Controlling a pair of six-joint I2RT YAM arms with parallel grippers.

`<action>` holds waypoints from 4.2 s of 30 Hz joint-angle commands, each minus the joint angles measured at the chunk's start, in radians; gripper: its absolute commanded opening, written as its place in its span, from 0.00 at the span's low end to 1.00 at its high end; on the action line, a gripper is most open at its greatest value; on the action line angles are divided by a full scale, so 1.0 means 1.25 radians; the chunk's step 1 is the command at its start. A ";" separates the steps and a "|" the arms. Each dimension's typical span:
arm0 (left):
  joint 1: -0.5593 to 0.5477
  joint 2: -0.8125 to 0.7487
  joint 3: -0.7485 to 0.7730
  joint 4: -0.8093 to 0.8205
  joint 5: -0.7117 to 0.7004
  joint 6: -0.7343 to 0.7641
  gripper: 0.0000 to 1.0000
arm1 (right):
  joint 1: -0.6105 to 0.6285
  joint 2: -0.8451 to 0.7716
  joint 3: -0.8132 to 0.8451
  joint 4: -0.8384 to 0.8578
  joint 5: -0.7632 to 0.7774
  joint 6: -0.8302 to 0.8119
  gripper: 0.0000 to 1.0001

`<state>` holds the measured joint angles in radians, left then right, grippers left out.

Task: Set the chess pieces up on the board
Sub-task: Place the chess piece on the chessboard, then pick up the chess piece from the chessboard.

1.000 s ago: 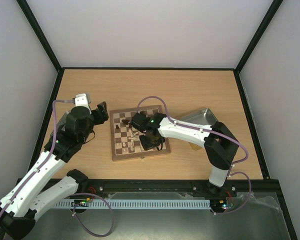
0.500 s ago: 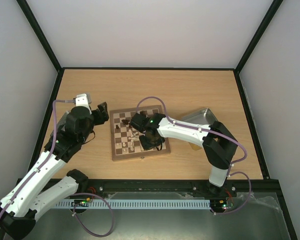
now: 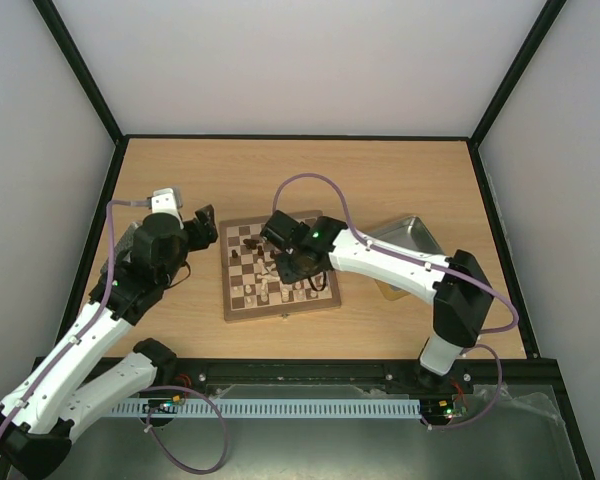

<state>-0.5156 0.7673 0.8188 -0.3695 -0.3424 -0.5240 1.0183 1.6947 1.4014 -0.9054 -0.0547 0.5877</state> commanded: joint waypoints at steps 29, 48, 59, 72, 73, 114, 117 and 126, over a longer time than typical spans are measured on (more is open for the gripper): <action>0.017 0.000 -0.014 0.012 -0.026 -0.010 0.80 | -0.019 0.211 0.034 0.160 -0.067 -0.354 0.22; 0.025 0.001 -0.015 0.025 0.003 -0.008 0.81 | -0.030 0.234 0.023 0.150 -0.119 -0.546 0.24; 0.028 0.004 -0.016 0.031 0.014 -0.010 0.81 | -0.041 0.269 0.019 0.167 -0.090 -0.571 0.22; 0.031 0.007 -0.020 0.033 0.022 -0.019 0.81 | -0.043 0.234 0.043 0.171 -0.095 -0.545 0.05; 0.031 0.007 -0.021 0.033 0.023 -0.019 0.81 | -0.042 0.226 0.045 0.174 -0.096 -0.540 0.05; 0.044 0.144 -0.228 0.330 0.538 -0.291 0.71 | -0.042 -0.049 -0.161 0.411 -0.132 -0.447 0.05; 0.053 0.130 -0.242 0.341 0.507 -0.287 0.71 | -0.043 -0.063 -0.169 0.427 -0.126 -0.435 0.05; 0.085 -0.031 -0.398 0.530 0.499 -0.346 0.76 | -0.043 -0.167 -0.184 0.469 -0.142 -0.408 0.05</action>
<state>-0.4187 0.7937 0.3660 0.1429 0.2687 -0.9043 0.9684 1.5772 1.1770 -0.3767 -0.2287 0.0574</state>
